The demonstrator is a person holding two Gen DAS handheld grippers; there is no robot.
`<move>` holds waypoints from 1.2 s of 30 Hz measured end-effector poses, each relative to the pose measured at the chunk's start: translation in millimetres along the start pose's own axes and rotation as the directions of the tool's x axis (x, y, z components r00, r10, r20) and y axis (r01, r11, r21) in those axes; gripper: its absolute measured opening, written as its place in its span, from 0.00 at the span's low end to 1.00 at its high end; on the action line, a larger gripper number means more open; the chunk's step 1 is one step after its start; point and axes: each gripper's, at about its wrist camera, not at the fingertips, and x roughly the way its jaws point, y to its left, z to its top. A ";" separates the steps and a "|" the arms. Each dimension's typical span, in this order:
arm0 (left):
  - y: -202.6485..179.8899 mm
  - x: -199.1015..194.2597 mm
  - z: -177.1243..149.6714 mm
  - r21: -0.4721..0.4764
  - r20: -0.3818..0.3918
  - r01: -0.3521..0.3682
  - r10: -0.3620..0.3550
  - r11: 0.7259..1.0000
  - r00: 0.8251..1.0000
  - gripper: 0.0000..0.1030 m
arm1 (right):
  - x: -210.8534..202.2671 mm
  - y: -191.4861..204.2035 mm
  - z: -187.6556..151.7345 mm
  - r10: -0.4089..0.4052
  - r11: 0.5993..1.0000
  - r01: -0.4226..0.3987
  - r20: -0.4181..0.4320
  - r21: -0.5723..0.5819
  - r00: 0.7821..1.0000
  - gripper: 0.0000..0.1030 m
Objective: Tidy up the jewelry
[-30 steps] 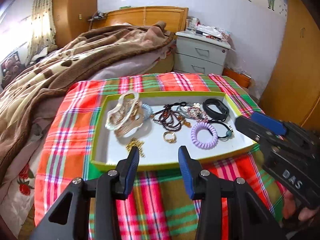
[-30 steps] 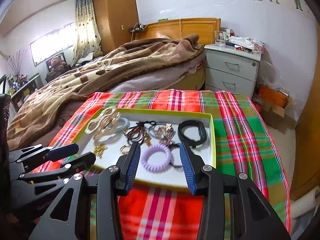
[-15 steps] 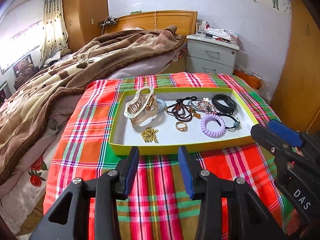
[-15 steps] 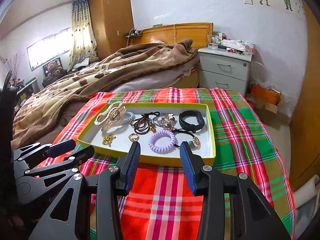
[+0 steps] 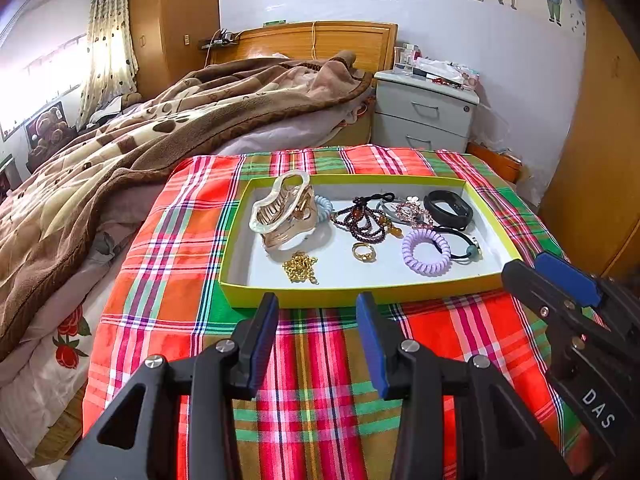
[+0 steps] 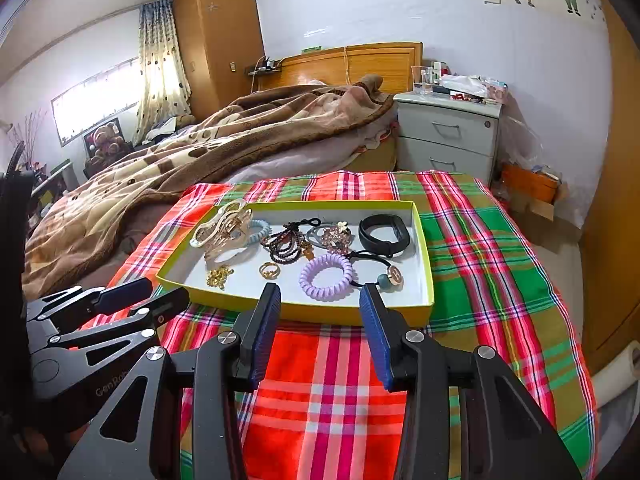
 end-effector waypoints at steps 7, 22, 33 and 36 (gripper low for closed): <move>2.7 0.4 -0.7 -0.012 -0.003 0.001 -0.001 1.000 1.000 0.41 | -1.1 1.7 -2.1 0.007 1.000 -0.007 0.000 0.004 1.000 0.41; 3.3 -3.1 -0.4 -0.015 0.000 0.000 0.000 1.000 1.000 0.41 | -1.2 3.3 -2.2 0.008 1.000 -0.008 -0.002 0.005 1.000 0.41; 5.5 -2.6 0.7 -0.018 -0.006 -0.005 0.005 1.000 1.000 0.41 | -1.4 4.0 -2.8 0.007 1.000 -0.007 -0.003 0.004 1.000 0.41; 5.2 -1.9 0.7 -0.017 -0.006 -0.003 0.002 1.000 1.000 0.41 | -1.4 3.8 -2.7 0.007 1.000 -0.007 -0.004 0.005 1.000 0.41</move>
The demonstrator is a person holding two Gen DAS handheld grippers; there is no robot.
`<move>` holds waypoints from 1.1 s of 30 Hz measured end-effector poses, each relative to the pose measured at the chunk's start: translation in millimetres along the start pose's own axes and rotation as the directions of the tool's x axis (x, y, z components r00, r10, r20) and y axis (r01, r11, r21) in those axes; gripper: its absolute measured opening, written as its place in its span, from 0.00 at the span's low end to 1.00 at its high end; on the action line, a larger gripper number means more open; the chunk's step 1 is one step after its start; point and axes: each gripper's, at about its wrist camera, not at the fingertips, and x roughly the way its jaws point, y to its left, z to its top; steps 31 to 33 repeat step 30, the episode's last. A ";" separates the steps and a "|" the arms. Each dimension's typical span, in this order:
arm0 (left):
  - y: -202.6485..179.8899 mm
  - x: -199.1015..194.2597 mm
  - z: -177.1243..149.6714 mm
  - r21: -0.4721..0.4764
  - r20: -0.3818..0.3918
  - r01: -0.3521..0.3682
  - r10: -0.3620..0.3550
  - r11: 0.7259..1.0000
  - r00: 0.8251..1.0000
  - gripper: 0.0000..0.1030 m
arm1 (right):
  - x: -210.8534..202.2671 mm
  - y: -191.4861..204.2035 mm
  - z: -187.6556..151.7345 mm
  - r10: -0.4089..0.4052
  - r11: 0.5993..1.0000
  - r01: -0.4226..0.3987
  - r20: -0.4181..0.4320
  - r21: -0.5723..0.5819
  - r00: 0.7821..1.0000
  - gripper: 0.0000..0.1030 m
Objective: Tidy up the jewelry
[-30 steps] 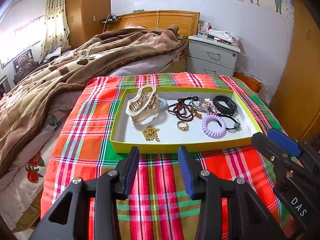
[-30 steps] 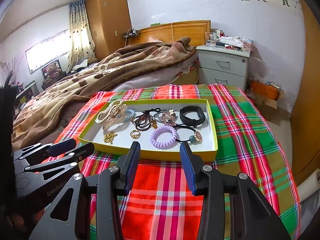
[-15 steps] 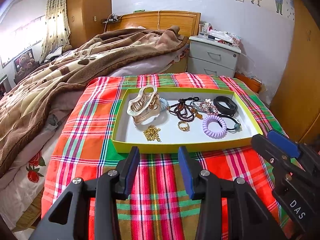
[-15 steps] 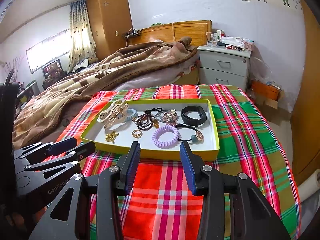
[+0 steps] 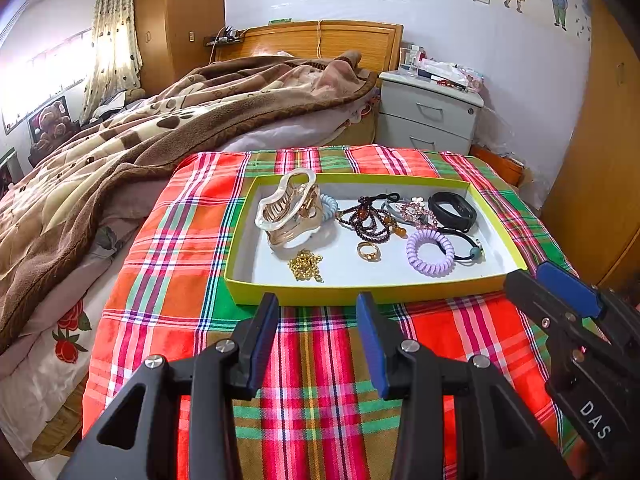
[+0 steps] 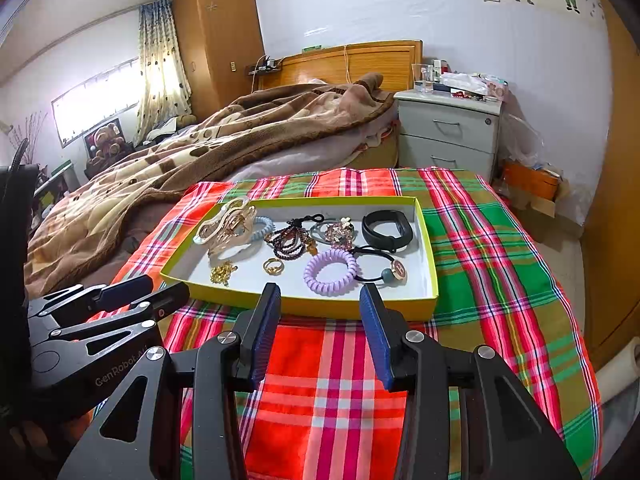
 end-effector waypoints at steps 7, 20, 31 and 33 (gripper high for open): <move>0.7 0.4 -0.6 -0.001 -0.001 -0.001 0.001 1.000 1.000 0.41 | 0.2 -0.3 0.4 -0.001 1.000 0.001 0.001 0.000 1.000 0.41; 1.1 3.1 0.2 0.002 -0.004 -0.003 0.003 1.000 1.000 0.41 | 0.6 -0.8 0.3 -0.001 1.000 0.001 -0.001 0.002 1.000 0.41; -0.5 4.8 -1.3 -0.002 -0.009 -0.005 0.005 1.000 1.000 0.41 | 0.8 -1.5 0.3 -0.002 1.000 0.002 -0.002 0.002 1.000 0.41; -0.5 4.8 -1.3 -0.002 -0.009 -0.005 0.005 1.000 1.000 0.41 | 0.8 -1.5 0.3 -0.002 1.000 0.002 -0.002 0.002 1.000 0.41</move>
